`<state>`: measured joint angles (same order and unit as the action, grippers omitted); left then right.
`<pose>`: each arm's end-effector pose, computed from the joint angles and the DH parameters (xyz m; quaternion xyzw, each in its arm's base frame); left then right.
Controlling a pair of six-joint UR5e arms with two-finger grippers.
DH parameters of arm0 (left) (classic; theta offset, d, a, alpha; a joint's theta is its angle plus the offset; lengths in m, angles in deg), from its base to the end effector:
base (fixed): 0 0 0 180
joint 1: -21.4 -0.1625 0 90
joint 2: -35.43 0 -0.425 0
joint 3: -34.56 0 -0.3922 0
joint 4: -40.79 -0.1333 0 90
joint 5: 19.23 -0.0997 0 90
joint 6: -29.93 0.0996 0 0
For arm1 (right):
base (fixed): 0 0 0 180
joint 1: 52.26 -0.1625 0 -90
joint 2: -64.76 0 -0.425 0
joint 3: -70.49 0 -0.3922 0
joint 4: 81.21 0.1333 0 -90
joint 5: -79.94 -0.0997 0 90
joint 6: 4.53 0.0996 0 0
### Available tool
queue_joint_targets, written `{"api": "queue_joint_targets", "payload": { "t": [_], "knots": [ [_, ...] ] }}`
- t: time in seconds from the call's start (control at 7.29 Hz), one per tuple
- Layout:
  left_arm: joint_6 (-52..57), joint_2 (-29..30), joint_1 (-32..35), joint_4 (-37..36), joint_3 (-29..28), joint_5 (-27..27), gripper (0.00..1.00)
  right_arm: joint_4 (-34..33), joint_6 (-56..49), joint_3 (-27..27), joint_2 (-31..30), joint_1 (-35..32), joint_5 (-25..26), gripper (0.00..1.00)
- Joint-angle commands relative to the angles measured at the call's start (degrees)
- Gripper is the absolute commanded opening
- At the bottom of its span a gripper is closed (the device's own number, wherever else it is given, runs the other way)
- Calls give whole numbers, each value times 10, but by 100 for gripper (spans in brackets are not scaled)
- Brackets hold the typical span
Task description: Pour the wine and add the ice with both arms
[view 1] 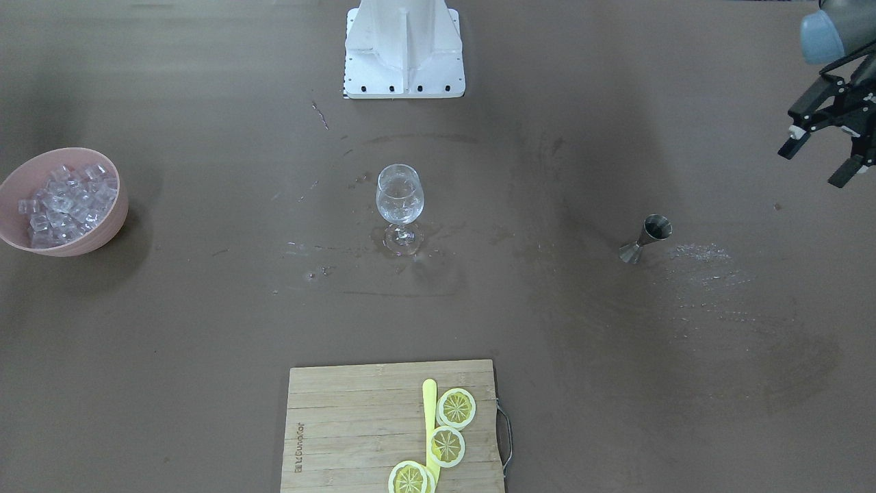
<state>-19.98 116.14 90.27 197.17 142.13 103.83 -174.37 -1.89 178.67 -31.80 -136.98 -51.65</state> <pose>0.0800 -0.4262 0.4514 0.3417 0.5219 -0.0223 0.7813 0.0259 -0.4495 0.5647 0.0443 -0.3580 -0.0477 0.9315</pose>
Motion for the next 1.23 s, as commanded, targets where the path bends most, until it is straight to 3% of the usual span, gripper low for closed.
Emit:
{"api": "queue_joint_targets", "payload": {
  "t": [0.0,0.55,0.96,1.1],
  "knots": [
    [-3,-46,-106,-17,55,-149,97,0,0,-1,-1,0,-4,100],
    [3,-79,-324,-18,61,-473,96,0,0,0,-5,-1,-9,100],
    [5,-78,-417,-25,58,-624,97,0,0,-2,-5,-1,-9,100],
    [-4,-71,-436,-24,56,-641,97,0,0,-2,-5,-1,-9,100]
  ]
}}
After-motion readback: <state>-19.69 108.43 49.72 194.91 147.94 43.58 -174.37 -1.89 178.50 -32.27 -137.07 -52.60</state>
